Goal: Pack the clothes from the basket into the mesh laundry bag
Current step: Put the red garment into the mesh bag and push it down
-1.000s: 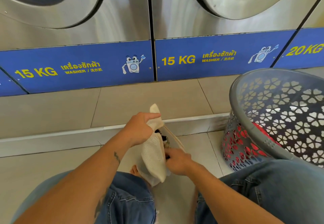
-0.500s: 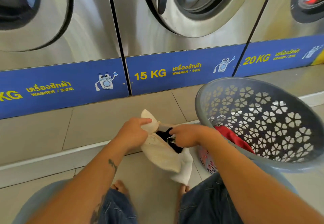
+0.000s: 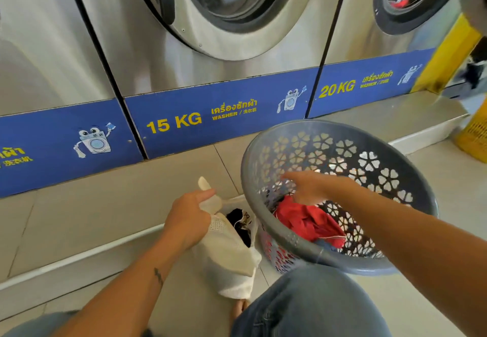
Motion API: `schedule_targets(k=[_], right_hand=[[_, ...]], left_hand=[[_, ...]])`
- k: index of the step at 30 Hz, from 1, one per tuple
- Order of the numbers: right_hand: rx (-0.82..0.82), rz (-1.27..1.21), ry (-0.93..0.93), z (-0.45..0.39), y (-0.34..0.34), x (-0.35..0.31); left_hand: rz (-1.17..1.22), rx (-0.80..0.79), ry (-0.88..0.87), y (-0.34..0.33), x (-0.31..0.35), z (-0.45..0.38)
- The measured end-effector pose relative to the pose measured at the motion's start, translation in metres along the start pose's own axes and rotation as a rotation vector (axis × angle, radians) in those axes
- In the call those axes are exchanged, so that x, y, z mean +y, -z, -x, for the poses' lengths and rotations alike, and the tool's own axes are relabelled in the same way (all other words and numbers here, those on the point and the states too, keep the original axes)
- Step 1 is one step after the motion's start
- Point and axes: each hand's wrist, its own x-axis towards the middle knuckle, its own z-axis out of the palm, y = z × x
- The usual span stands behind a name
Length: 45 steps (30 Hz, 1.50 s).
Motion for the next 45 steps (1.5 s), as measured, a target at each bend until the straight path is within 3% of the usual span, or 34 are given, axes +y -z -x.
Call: schedule_targets(k=[8,12,16,20,23,27,35,39,45], right_hand=[[-0.195,0.373,-0.022,-0.103,-0.054,0.026],[-0.28,0.432,-0.125,-0.15,-0.089,0.044],[-0.41,0.395,-0.256,-0.175,-0.135,0.061],[-0.343,0.577,-0.055,-0.176,-0.162,0.057],[-0.274,0.582,0.073,-0.175,-0.156,0.052],[-0.157,0.381,0.137,-0.169,-0.121,0.035],[0.223,-0.436,0.1,-0.1,-0.028,0.017],[0.388,-0.86,0.259,-0.024,0.013,-0.01],[0.554,-1.061,0.492,0.057,0.038,-0.06]], left_hand=[[-0.102,-0.065,-0.055,0.0,0.001,-0.023],[-0.101,-0.049,-0.133,-0.011,-0.001,-0.019],[-0.075,-0.088,-0.088,-0.009,-0.011,-0.015],[-0.118,-0.059,-0.072,-0.007,-0.022,-0.014],[-0.129,-0.061,-0.043,-0.005,-0.025,-0.014],[-0.099,-0.078,0.006,-0.006,-0.021,-0.014],[0.0,-0.059,0.076,-0.001,-0.011,-0.014],[0.205,0.014,0.065,0.009,0.0,-0.005],[0.37,0.108,-0.092,0.041,0.032,0.018]])
